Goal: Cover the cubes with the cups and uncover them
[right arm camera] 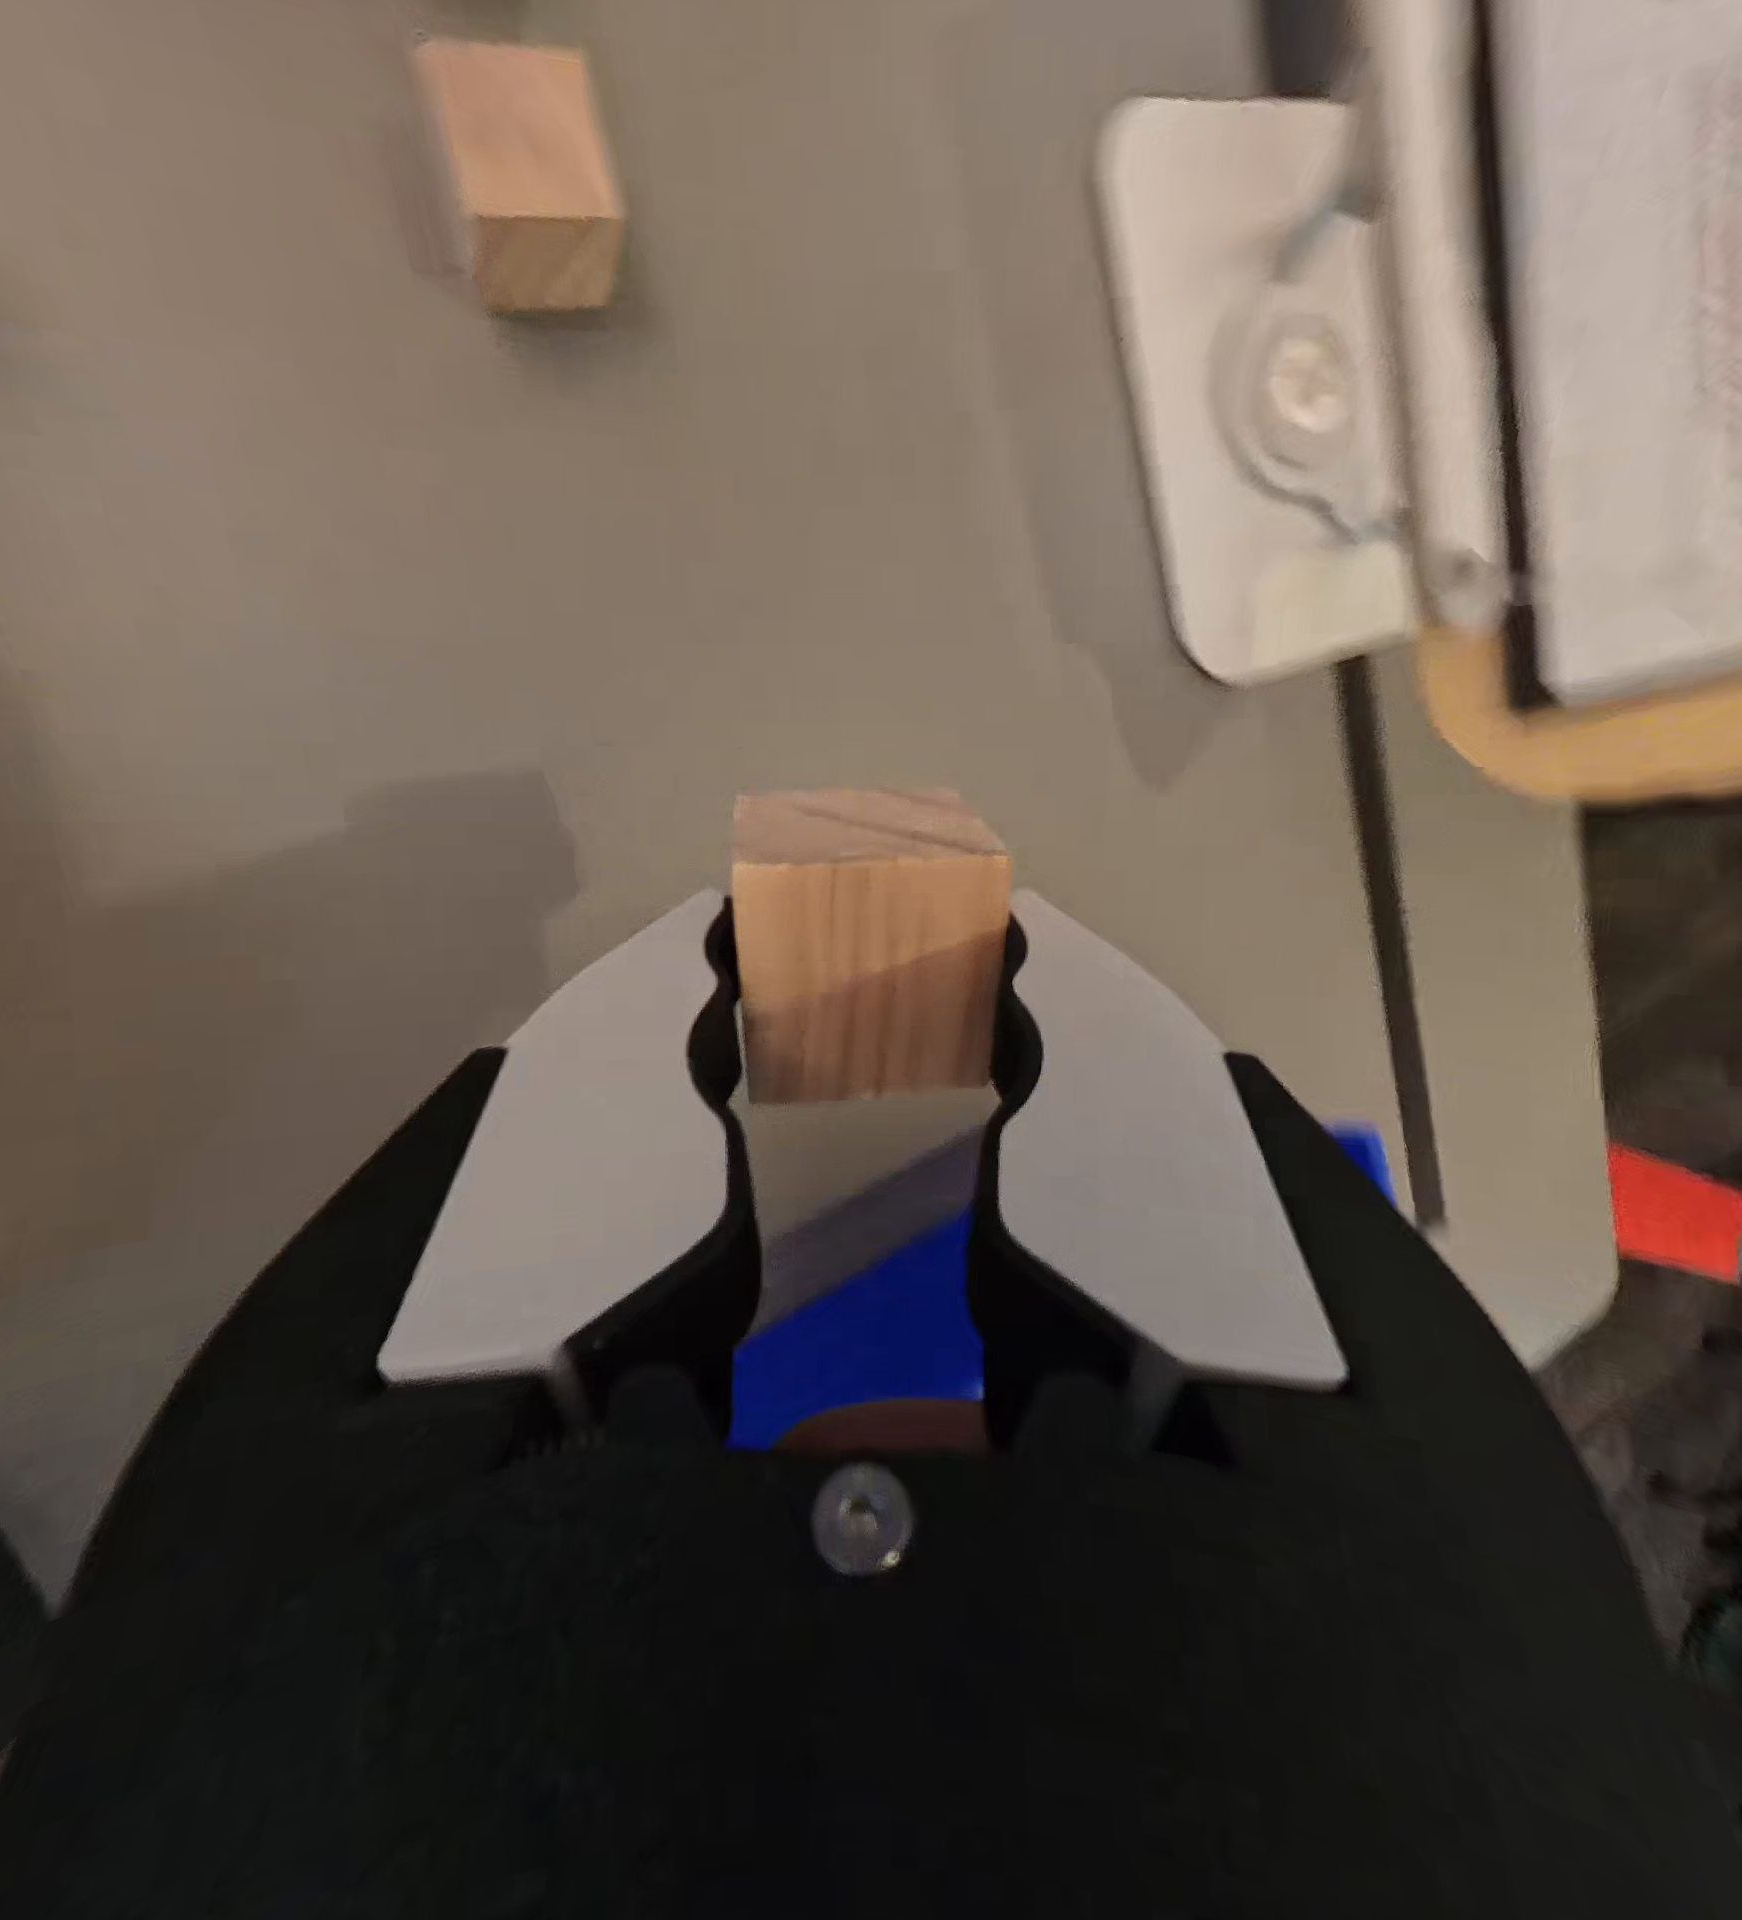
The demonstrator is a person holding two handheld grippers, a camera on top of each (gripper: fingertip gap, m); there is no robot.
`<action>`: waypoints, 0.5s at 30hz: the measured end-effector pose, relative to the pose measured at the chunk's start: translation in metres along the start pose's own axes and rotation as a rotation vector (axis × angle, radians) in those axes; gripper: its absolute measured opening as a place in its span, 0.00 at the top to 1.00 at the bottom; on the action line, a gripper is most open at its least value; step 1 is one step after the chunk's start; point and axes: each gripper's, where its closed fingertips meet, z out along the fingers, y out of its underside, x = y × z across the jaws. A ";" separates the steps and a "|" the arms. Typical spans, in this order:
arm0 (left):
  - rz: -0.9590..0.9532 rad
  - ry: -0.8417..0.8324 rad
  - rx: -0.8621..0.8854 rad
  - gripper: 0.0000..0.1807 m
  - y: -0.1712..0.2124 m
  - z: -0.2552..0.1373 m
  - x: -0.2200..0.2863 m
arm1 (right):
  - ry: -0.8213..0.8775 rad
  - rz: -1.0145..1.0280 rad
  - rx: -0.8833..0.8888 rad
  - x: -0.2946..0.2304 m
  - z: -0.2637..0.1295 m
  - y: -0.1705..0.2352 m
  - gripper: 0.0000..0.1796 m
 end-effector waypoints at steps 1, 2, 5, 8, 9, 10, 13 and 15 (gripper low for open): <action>0.001 0.006 0.000 0.61 0.000 0.000 0.001 | 0.063 0.071 0.003 0.012 -0.021 0.013 0.75; 0.000 0.012 -0.001 0.61 -0.001 -0.001 0.003 | 0.137 0.155 -0.007 0.026 -0.041 0.031 0.75; -0.014 0.041 0.013 0.61 -0.006 -0.004 0.007 | 0.276 0.428 -0.103 0.053 -0.079 0.107 0.75; -0.026 0.062 0.035 0.61 -0.011 -0.007 0.009 | 0.298 0.633 -0.247 0.056 -0.086 0.192 0.75; -0.025 0.062 0.035 0.61 -0.011 -0.007 0.009 | 0.302 0.703 -0.294 0.055 -0.083 0.220 0.75; -0.022 0.059 0.032 0.61 -0.011 -0.006 0.009 | 0.275 0.762 -0.325 0.051 -0.078 0.242 0.75; -0.017 0.053 0.024 0.61 -0.008 -0.007 0.008 | 0.191 0.910 -0.395 0.035 -0.055 0.290 0.75; -0.014 0.054 0.022 0.61 -0.008 -0.007 0.008 | 0.131 0.963 -0.405 0.026 -0.039 0.303 0.75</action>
